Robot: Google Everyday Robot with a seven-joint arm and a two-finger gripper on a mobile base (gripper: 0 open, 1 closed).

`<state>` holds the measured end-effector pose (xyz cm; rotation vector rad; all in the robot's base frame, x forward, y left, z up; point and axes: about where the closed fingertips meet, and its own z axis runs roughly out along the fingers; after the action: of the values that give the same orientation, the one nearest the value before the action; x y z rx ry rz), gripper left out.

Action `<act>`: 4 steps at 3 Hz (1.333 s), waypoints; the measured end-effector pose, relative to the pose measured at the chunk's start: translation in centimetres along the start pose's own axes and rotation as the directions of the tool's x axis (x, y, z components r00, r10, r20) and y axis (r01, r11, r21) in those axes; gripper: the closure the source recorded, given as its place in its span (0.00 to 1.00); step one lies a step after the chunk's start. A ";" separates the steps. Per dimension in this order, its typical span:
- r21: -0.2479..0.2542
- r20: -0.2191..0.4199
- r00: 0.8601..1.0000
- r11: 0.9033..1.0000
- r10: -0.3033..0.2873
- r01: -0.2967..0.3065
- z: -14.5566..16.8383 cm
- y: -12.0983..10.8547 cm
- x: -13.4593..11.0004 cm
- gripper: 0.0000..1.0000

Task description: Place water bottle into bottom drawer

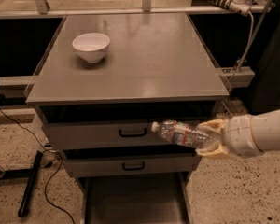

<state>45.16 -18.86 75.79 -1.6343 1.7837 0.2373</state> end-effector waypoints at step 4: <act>0.068 0.014 0.999 0.997 0.046 -0.047 14.0 4.4 11.4 1.00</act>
Offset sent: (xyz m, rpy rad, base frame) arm -0.0029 -0.0193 -0.1627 -0.0184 0.0371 -0.0582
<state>46.60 -19.29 57.22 -1.5417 1.8024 0.2051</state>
